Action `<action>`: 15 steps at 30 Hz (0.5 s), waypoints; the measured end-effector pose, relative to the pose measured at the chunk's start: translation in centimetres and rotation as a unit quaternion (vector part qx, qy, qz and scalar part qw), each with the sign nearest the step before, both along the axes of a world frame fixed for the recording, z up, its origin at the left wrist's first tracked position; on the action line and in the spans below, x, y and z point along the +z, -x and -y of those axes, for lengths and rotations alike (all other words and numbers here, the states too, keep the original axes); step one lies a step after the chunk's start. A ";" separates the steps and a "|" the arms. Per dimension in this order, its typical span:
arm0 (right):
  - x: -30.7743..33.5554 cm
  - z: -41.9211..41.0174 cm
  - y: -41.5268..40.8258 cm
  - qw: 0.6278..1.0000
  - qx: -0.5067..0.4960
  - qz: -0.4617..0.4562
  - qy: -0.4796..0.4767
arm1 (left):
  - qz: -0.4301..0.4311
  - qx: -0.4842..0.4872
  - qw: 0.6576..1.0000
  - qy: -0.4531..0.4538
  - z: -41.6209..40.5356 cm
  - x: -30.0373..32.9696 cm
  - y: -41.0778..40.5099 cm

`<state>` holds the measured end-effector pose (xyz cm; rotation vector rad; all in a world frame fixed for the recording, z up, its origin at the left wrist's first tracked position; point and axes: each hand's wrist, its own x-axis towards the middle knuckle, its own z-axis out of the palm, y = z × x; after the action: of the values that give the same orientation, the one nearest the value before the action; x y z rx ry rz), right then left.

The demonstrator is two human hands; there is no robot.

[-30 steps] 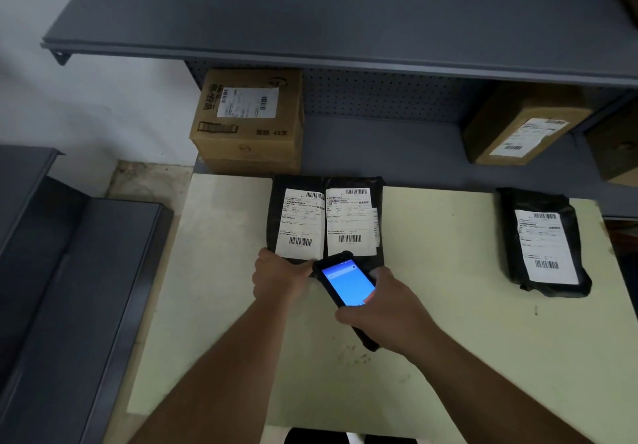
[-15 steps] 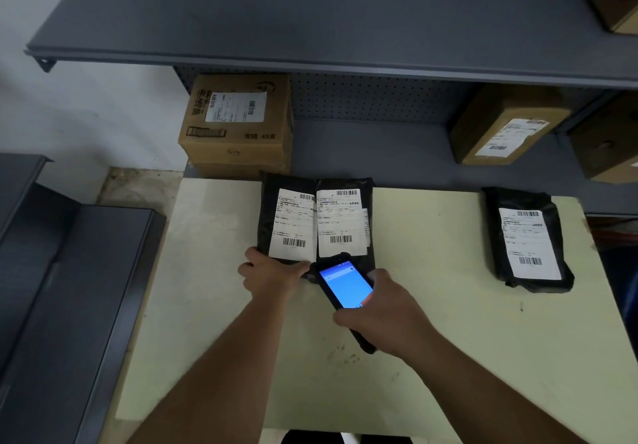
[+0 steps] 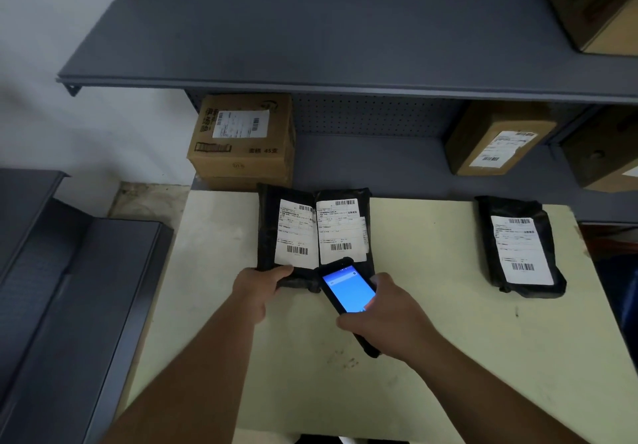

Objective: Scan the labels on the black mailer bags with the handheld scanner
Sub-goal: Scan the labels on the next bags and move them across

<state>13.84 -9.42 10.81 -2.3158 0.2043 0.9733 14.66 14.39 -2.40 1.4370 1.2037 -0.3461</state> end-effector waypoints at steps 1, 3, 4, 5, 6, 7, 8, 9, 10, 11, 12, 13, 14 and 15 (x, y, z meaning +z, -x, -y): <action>0.2 0.0 0.0 1.000 0.002 0.003 0.000 | 0.008 0.008 1.000 0.014 -0.1 0.0 0.2; 0.5 0.0 0.0 1.000 0.005 0.010 0.001 | 0.024 0.023 0.999 0.034 -0.2 0.4 0.5; 0.6 0.1 0.0 1.000 0.007 0.013 0.002 | 0.031 0.028 0.998 0.037 -0.2 0.7 0.6; 0.8 0.1 0.0 1.000 0.009 0.015 0.002 | 0.038 0.032 0.998 0.039 -0.1 0.8 0.8; 1.1 0.1 0.0 1.000 0.009 0.017 0.002 | 0.043 0.038 0.998 0.041 -0.1 1.1 1.1; 1.3 0.1 0.0 1.000 0.008 0.019 0.000 | 0.049 0.047 0.997 0.045 -0.1 1.4 1.2; 1.4 0.1 0.1 1.000 0.007 0.020 -0.002 | 0.055 0.051 0.996 0.052 -0.1 1.8 1.5; 1.6 0.2 0.1 1.000 0.008 0.022 -0.003 | 0.062 0.055 0.995 0.057 0.0 2.1 1.7; 1.8 0.2 0.2 1.000 0.010 0.023 -0.002 | 0.071 0.056 0.994 0.062 0.0 2.3 1.9; 1.9 0.2 0.3 1.000 0.012 0.023 0.000 | 0.079 0.051 0.994 0.064 0.0 2.5 2.2; 2.1 0.3 0.4 1.000 0.013 0.023 0.001 | 0.088 0.046 0.993 0.062 0.0 2.7 2.4; 2.2 0.3 0.5 1.000 0.014 0.023 0.000 | 0.098 0.045 0.993 0.057 0.0 2.8 2.6; 2.4 0.3 0.5 1.000 0.014 0.020 0.000 | 0.107 0.046 0.992 0.054 0.1 3.0 2.7; 2.6 0.3 0.5 1.000 0.014 0.017 0.001 | 0.114 0.050 0.991 0.051 0.1 3.0 2.9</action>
<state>13.29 -9.73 13.37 -2.3409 0.1575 0.9463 11.80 14.27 0.58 1.2855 1.0516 -0.1673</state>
